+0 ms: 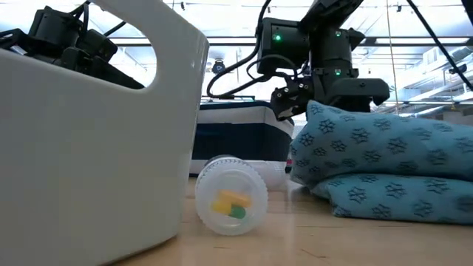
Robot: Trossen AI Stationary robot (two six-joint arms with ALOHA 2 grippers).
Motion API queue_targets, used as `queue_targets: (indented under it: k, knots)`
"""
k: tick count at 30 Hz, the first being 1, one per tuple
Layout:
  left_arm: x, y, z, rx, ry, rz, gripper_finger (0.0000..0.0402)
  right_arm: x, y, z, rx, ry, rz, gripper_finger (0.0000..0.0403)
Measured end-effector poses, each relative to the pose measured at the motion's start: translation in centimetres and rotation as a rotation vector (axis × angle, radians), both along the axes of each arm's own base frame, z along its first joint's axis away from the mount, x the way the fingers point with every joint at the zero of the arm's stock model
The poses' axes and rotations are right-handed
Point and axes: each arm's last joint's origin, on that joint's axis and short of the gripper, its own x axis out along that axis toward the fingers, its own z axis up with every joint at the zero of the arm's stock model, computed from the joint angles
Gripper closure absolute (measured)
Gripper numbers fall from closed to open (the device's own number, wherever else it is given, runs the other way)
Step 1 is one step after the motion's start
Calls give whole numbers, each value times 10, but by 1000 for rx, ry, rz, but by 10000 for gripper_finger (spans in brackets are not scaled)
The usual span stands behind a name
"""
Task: Pick & place medical supplies in basket/bin
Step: Put the blue patient gown into the blue laundry bin
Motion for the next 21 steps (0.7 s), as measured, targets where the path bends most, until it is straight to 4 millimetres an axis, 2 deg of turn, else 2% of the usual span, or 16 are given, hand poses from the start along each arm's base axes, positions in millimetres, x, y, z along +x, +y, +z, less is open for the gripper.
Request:
queue_targets:
  k: [3, 6, 9, 13, 18, 21]
  knots:
    - [0, 0, 0, 1, -1, 1, 110, 1, 4, -4, -3, 3, 7, 137]
    - [0, 0, 0, 1, -2, 2, 110, 2, 7, -5, -1, -5, 4, 172]
    - [0, 0, 0, 1, -1, 2, 110, 2, 10, -5, 5, -12, -6, 237]
    - [0, 0, 0, 2, -1, 2, 110, 2, 15, -4, -5, -18, -6, 357]
    - [0, 0, 0, 2, -1, 2, 110, -1, 26, 2, -56, -44, -39, 361]
    - [0, 0, 0, 2, -1, 2, 110, -6, 37, 18, -131, -116, -77, 361]
